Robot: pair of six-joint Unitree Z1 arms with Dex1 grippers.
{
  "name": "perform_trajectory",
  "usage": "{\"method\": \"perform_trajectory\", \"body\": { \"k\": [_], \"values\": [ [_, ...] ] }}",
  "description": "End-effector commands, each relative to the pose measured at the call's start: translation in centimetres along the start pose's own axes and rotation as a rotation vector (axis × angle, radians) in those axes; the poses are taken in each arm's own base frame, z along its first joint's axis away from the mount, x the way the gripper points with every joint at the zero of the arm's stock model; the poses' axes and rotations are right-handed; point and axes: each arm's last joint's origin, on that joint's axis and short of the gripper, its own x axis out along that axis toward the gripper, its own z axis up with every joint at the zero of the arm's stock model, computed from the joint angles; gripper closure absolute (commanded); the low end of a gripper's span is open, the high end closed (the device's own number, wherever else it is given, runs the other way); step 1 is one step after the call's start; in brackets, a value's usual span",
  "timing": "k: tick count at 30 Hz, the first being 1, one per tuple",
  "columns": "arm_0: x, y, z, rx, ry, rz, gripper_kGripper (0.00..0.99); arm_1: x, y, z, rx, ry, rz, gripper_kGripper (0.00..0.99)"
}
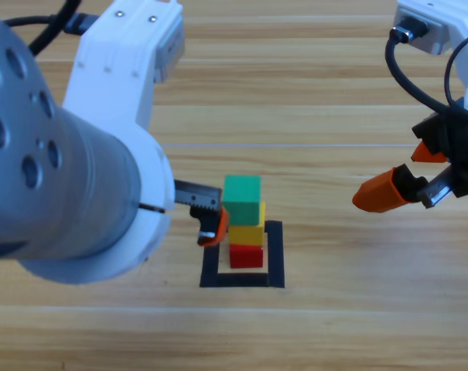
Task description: Stack the blocks in the rectangular block: red at the bottom, yellow in the middle, green on top
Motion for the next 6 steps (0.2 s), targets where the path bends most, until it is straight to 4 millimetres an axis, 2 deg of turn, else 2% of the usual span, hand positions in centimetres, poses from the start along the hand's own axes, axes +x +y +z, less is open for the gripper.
{"method": "perform_trajectory", "body": {
  "k": [1, 6],
  "values": [
    [0.18, -0.14, -0.69, 0.023, -0.009, 0.003, 0.000, 1.85, -0.64, 0.00, 0.015, 0.037, -0.023, 0.002],
    [0.55, 0.10, -1.13, 0.026, -0.009, 0.002, 0.000, 1.85, -0.64, 0.00, 0.015, 0.037, -0.023, 0.002]
  ]
}}
